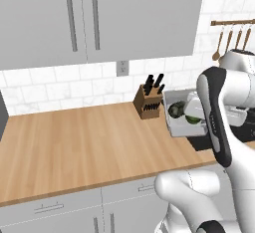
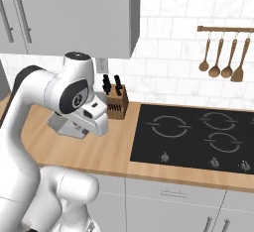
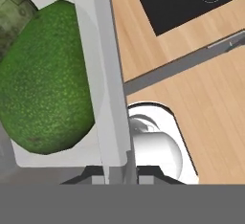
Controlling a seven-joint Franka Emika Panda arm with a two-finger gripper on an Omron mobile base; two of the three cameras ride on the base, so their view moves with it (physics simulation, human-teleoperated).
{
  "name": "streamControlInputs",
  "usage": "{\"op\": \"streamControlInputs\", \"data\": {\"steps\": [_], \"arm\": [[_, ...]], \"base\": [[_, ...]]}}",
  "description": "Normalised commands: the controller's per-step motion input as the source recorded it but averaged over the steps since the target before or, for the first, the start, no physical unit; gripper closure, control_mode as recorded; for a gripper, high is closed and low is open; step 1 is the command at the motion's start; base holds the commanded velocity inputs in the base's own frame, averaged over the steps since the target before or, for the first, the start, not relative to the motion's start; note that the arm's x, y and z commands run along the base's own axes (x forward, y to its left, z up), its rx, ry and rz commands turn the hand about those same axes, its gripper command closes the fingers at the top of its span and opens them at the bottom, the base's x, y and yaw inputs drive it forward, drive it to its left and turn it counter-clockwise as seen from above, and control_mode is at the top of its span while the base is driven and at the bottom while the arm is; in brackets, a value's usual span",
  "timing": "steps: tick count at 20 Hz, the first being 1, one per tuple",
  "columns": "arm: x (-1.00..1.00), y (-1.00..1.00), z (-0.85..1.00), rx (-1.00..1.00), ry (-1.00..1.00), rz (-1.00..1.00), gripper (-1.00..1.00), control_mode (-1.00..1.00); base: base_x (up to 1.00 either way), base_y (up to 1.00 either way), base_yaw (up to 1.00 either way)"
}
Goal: Take the meat container that has the steak and place it on the second highest rack of the freezer. Then take the vegetable container that has the cucumber and avocado and place it on the highest rack of the freezer.
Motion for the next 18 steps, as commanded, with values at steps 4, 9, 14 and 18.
{"op": "streamControlInputs", "data": {"steps": [4, 9, 14, 18], "arm": [[-0.14, 0.00, 0.04, 0.01, -0.02, 0.06, 1.00, -1.00], [0.00, 0.00, 0.00, 0.00, 0.00, 0.00, 1.00, -1.00], [-0.14, 0.00, 0.00, 0.00, 0.00, 0.00, 1.00, -1.00], [0.00, 0.00, 0.00, 0.00, 0.00, 0.00, 1.00, 1.00]], "base": [[0.00, 0.00, 0.00], [0.00, 0.00, 0.00], [0.00, 0.00, 0.00], [-0.79, 0.00, 0.01]]}}
